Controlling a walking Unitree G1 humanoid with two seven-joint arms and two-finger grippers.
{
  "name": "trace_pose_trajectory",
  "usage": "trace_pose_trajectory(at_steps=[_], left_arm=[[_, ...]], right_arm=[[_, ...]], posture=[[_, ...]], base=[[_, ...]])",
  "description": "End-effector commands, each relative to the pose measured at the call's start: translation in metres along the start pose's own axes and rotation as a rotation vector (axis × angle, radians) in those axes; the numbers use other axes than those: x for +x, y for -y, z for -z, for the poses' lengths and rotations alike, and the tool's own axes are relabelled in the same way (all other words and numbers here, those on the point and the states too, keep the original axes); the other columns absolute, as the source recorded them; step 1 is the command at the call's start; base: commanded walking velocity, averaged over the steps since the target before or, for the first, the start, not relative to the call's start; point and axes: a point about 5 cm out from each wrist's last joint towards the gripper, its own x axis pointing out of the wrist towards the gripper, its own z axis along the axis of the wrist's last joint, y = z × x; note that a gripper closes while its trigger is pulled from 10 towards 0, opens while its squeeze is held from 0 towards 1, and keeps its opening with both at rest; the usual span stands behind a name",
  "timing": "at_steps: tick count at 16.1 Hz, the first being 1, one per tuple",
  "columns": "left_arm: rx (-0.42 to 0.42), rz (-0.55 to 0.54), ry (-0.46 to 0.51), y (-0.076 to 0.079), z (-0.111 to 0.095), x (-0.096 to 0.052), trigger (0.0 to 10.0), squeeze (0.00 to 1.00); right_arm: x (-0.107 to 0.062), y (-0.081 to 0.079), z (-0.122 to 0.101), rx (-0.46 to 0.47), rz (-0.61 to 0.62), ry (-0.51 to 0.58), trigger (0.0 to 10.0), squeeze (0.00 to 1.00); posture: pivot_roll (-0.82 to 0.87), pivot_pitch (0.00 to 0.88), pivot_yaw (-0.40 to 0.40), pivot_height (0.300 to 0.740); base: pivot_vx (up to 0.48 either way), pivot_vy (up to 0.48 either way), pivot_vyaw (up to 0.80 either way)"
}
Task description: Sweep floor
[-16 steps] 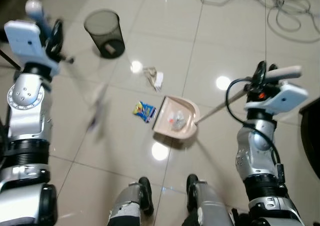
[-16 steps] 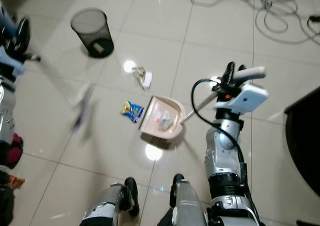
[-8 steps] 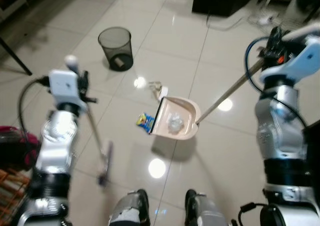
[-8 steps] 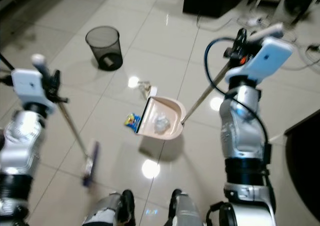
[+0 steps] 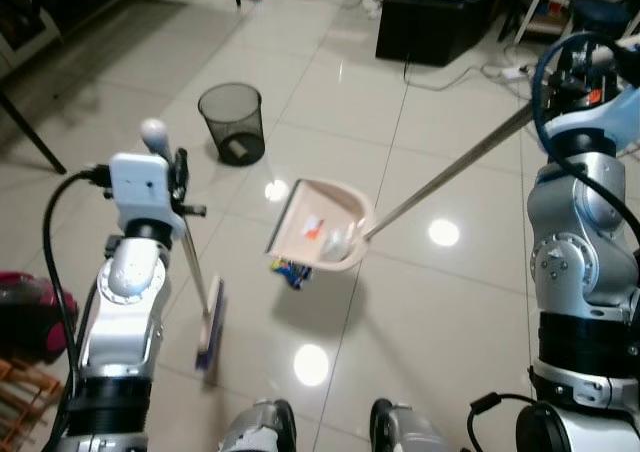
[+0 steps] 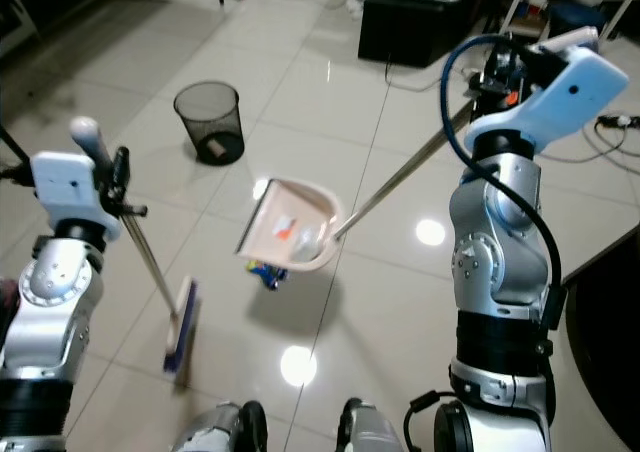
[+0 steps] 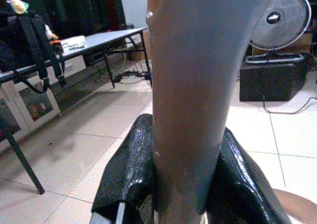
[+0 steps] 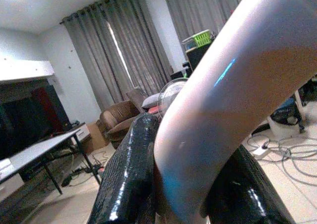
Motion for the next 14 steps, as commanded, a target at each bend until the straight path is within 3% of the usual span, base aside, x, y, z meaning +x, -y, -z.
trace_pose_trajectory(at_steps=[1,5,12,14], left_arm=[[0.016,-0.004,0.026,0.002,-0.008,-0.002,10.0,0.0],[-0.009,-0.002,0.018,0.012,-0.011,0.001,10.0,0.0],[-0.023,-0.015,-0.001,0.012,-0.009,0.004,10.0,0.0],[-0.028,-0.02,-0.013,0.013,-0.006,0.003,10.0,0.0]], right_arm=[[0.003,-0.001,-0.021,0.045,0.007,0.075,10.0,0.0],[0.005,-0.002,-0.022,0.023,0.002,0.06,10.0,0.0],[0.004,-0.005,-0.017,0.008,-0.007,0.026,10.0,0.0],[0.001,-0.007,-0.006,-0.075,-0.04,-0.039,10.0,0.0]], posture=[[-0.1,0.085,0.047,0.74],[-0.1,0.075,0.058,0.74],[-0.11,0.057,0.066,0.74],[-0.11,0.051,0.067,0.74]], base=[[0.322,0.0,0.52],[0.348,0.0,0.8],[0.365,0.0,0.8],[0.371,0.0,0.4]])
